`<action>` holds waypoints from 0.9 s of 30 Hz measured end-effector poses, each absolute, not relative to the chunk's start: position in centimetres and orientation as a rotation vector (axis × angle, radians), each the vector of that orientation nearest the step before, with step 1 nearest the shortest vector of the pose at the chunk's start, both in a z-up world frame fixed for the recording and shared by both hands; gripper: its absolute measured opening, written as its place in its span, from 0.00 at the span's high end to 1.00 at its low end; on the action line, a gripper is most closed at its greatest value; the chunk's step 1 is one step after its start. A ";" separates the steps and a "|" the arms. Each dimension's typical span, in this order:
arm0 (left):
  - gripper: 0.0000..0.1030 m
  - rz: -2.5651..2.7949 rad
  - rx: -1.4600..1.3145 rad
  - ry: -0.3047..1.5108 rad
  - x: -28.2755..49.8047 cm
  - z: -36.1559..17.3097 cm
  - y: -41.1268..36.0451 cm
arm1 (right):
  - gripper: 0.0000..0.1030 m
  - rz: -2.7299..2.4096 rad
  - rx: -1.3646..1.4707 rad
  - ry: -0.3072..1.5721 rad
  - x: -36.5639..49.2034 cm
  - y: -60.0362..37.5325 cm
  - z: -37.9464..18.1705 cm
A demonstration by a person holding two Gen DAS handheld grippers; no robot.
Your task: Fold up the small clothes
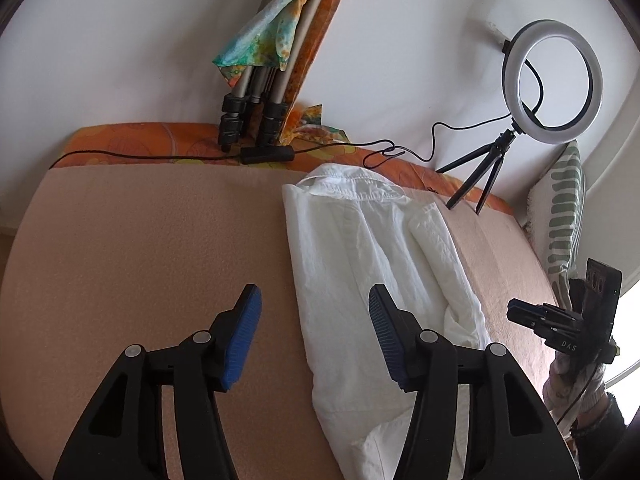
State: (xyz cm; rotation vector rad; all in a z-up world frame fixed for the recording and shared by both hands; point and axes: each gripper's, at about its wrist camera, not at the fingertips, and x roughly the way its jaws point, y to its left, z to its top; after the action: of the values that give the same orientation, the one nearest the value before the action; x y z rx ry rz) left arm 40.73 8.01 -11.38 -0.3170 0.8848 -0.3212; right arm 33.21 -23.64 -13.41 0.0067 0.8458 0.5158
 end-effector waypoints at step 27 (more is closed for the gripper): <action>0.69 -0.435 -0.603 0.906 52.2 -18.8 6.2 | 0.49 0.714 0.231 0.911 52.5 -21.0 -16.8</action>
State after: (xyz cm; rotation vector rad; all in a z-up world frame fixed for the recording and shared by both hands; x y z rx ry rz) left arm 52.23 6.24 -18.83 -0.6028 0.9060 -0.4349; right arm 52.53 -21.05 -16.81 0.2307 0.9106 0.7136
